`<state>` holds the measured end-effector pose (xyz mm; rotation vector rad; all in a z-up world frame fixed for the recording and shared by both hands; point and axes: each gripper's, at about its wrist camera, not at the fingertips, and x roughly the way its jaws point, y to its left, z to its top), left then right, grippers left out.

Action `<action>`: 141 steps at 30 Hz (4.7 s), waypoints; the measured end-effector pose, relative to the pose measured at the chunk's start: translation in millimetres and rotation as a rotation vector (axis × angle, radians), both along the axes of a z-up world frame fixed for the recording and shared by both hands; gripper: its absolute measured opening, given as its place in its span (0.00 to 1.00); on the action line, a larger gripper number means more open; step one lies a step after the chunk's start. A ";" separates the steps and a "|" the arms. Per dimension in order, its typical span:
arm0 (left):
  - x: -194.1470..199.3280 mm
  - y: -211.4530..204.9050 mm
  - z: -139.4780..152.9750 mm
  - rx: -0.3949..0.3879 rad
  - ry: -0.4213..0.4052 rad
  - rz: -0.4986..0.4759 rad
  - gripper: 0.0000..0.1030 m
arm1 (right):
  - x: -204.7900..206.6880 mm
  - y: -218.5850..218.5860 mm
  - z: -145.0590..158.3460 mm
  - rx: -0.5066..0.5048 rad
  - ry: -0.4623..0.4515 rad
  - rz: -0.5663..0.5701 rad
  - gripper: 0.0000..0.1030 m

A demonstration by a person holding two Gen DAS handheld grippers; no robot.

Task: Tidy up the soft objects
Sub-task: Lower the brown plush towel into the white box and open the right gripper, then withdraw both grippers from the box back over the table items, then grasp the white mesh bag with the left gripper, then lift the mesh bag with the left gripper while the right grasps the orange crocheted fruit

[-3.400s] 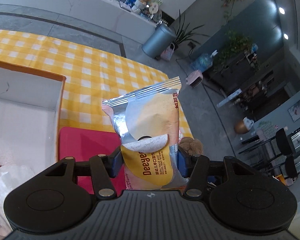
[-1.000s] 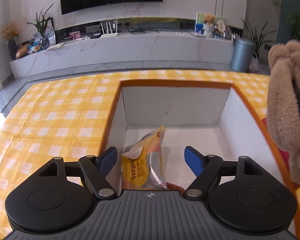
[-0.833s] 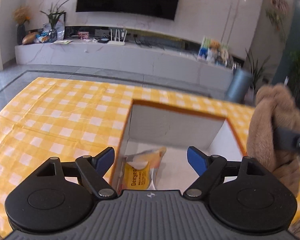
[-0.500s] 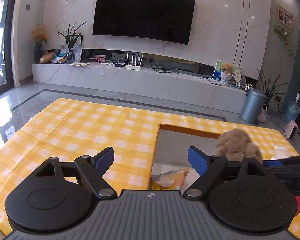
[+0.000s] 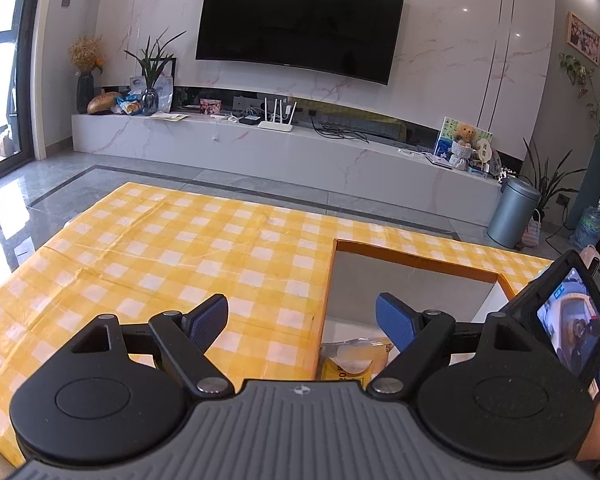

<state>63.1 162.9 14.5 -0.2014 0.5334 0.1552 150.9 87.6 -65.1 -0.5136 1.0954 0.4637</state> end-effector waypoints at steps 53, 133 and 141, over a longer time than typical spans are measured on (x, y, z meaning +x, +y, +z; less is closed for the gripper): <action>-21.0 -173.5 55.8 0.033 -0.074 -0.361 0.95 | -101.9 -328.6 153.8 0.501 -0.600 -0.538 0.96; 98.1 -350.6 -21.0 0.195 0.549 -0.830 0.02 | -2.3 -424.2 -16.4 0.331 0.000 -0.699 0.37; 94.0 -387.6 -69.1 0.231 0.658 -0.886 0.04 | 3.7 -431.5 -30.5 0.270 0.020 -0.763 0.61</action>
